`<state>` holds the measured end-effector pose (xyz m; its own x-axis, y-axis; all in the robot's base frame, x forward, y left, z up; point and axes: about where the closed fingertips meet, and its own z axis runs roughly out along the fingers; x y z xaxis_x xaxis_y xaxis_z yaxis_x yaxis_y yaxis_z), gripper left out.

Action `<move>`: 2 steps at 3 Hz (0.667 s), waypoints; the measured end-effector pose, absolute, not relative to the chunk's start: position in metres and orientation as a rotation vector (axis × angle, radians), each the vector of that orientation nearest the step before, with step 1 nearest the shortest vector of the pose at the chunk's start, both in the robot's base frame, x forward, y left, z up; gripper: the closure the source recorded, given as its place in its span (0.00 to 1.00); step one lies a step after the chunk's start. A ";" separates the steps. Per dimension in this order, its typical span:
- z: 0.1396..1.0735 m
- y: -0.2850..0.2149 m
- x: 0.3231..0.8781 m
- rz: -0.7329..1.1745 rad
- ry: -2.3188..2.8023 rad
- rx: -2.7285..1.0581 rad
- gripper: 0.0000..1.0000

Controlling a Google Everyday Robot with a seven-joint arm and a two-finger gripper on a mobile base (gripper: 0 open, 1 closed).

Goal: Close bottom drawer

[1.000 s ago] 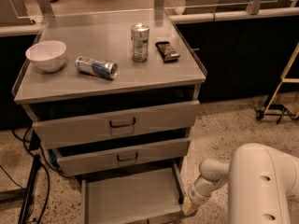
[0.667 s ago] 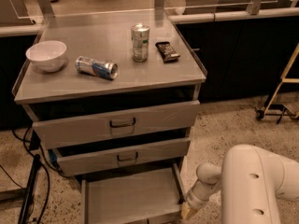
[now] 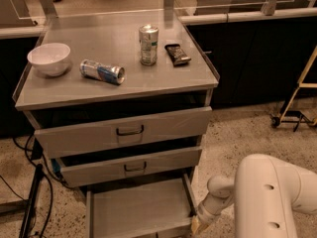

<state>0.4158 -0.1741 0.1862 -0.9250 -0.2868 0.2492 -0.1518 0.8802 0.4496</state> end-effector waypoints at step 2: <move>0.216 -0.172 0.479 -0.598 -2.946 0.224 1.00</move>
Offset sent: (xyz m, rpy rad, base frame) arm 0.1135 0.0021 0.0501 -0.0613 -0.2712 -0.1861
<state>0.4791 -0.1722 0.2159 -0.9809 -0.1697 0.0949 -0.1193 0.9107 0.3954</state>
